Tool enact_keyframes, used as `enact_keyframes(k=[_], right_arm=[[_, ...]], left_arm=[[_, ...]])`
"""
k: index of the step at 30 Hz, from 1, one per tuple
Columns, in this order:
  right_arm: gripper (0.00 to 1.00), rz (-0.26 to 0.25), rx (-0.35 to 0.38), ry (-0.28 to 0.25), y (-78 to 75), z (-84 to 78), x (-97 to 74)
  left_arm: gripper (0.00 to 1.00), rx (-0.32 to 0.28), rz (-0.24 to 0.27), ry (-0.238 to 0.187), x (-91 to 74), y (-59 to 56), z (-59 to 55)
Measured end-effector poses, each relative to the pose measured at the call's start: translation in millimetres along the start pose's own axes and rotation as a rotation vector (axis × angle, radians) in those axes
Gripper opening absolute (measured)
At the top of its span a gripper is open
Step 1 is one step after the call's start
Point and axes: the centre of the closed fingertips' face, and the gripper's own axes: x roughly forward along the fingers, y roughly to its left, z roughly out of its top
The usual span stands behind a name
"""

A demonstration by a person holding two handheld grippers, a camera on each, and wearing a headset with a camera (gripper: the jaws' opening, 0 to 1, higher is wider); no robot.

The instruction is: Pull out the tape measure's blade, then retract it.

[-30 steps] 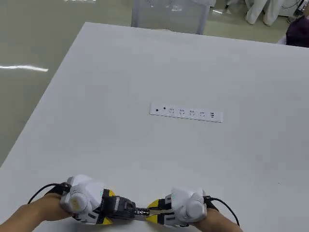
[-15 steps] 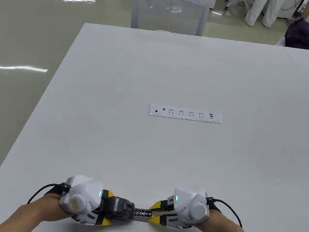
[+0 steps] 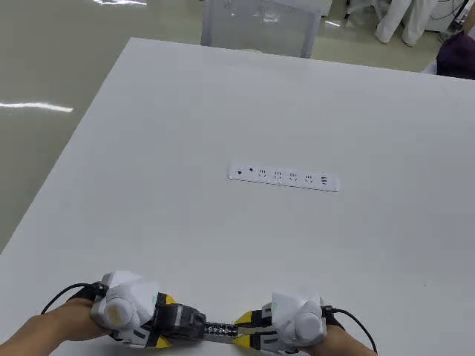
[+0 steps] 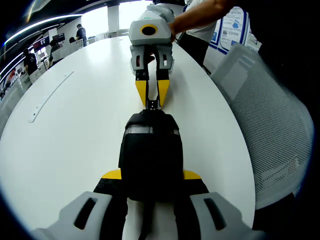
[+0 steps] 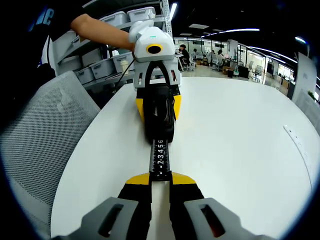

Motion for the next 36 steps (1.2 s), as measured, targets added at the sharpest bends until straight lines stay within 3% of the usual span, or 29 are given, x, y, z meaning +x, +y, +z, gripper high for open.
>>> enact_keyframes(k=[36], right_arm=[[0.1, -0.01, 0.012, 0.021, 1.3, -18.3, -20.0]], left_arm=[[0.32, 0.004, -0.004, -0.004, 0.9, -1.0, 1.2]])
